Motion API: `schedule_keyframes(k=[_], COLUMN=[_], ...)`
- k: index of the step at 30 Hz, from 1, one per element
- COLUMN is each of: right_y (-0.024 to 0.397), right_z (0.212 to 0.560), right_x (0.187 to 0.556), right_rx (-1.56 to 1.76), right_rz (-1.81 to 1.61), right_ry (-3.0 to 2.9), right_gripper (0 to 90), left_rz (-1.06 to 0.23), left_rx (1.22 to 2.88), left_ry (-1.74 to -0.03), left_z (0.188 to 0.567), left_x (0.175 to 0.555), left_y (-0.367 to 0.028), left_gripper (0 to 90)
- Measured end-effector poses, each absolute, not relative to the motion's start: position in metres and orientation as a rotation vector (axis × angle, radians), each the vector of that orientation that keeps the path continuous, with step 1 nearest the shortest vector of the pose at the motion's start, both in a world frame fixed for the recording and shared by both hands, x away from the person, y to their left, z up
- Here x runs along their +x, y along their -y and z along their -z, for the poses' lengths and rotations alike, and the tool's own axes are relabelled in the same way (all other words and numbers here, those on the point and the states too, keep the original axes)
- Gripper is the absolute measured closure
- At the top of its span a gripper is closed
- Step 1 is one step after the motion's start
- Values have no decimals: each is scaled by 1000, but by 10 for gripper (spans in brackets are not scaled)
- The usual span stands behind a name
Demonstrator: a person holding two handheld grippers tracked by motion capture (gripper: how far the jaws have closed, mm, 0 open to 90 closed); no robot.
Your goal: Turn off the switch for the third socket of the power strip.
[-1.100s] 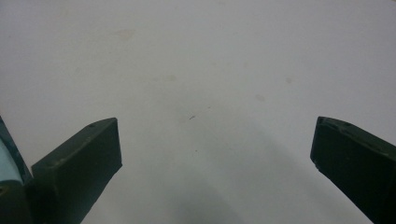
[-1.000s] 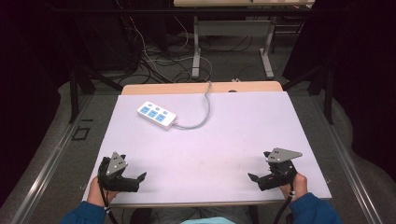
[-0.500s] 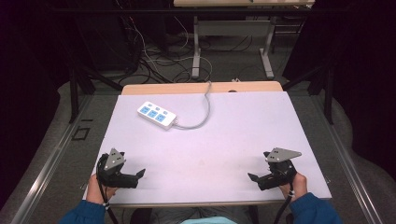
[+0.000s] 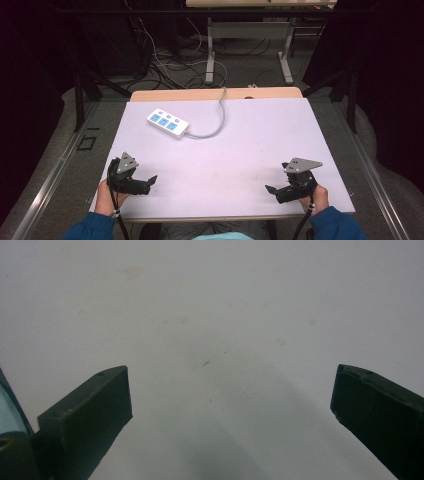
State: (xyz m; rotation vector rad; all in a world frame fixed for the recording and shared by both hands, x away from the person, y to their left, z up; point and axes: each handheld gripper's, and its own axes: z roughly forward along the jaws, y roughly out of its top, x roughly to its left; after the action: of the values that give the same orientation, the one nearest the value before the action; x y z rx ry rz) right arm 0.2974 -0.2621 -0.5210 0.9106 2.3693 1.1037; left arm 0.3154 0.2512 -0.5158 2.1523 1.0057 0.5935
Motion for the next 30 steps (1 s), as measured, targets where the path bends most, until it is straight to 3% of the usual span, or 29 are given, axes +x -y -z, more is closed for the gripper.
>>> schedule_keyframes(k=[30], right_y=[262], right_z=[521], right_x=[297], right_rx=[925], right_rz=[-1098], right_ry=[-2379], right_gripper=[30], left_rz=[-596], left_rx=[2159], left_ry=[-1027], left_z=[505], left_x=[379], left_y=[-230], left_gripper=[0])
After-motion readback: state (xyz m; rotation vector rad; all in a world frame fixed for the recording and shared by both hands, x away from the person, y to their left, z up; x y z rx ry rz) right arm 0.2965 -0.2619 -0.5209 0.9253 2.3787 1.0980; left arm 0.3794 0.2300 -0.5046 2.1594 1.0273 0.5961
